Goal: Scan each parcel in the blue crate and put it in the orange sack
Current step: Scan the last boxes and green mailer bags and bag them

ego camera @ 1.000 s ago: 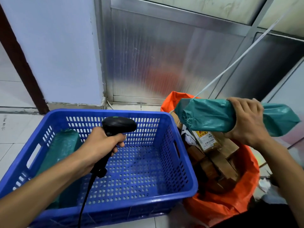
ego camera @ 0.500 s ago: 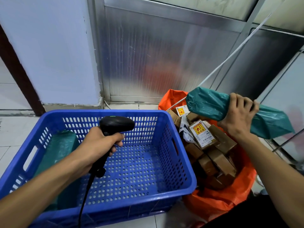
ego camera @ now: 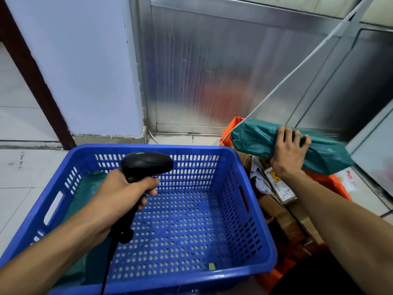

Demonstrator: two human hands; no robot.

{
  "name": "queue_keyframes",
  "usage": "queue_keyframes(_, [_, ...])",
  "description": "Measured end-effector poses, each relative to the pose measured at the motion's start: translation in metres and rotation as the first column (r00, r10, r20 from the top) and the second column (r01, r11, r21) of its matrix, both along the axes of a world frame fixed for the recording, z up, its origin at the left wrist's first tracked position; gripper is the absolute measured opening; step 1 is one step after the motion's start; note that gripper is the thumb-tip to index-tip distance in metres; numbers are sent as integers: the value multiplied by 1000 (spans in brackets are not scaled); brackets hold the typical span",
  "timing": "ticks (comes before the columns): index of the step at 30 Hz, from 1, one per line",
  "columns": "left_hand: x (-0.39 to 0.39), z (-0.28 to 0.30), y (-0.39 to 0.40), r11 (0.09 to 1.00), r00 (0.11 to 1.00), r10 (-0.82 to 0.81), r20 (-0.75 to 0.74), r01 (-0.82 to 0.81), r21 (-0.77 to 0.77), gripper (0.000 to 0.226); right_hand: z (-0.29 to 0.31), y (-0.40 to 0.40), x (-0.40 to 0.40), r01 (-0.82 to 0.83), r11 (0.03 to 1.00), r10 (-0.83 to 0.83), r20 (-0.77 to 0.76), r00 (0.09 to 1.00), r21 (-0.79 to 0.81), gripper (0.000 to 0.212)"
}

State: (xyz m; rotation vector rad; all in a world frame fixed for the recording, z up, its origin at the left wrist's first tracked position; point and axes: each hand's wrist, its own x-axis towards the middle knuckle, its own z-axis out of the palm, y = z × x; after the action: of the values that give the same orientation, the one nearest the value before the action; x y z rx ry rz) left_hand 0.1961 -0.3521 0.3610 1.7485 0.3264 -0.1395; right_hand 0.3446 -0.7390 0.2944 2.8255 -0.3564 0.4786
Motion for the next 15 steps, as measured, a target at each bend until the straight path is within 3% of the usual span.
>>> queue_keyframes(3, [0, 3, 3, 1000, 1000, 12, 1, -12, -4, 13, -12, 4, 3, 55, 998, -55, -80, 995, -7, 103])
queue_keyframes(7, [-1, 5, 7, 1000, 1000, 20, 1, -20, -6, 14, -26, 2, 8, 111, 994, -112, -137, 984, -20, 84])
queue_keyframes(15, [-1, 9, 18, 999, 999, 52, 6, -52, 17, 19, -27, -15, 13, 143, 935, -31, -330, 944, 323, 98])
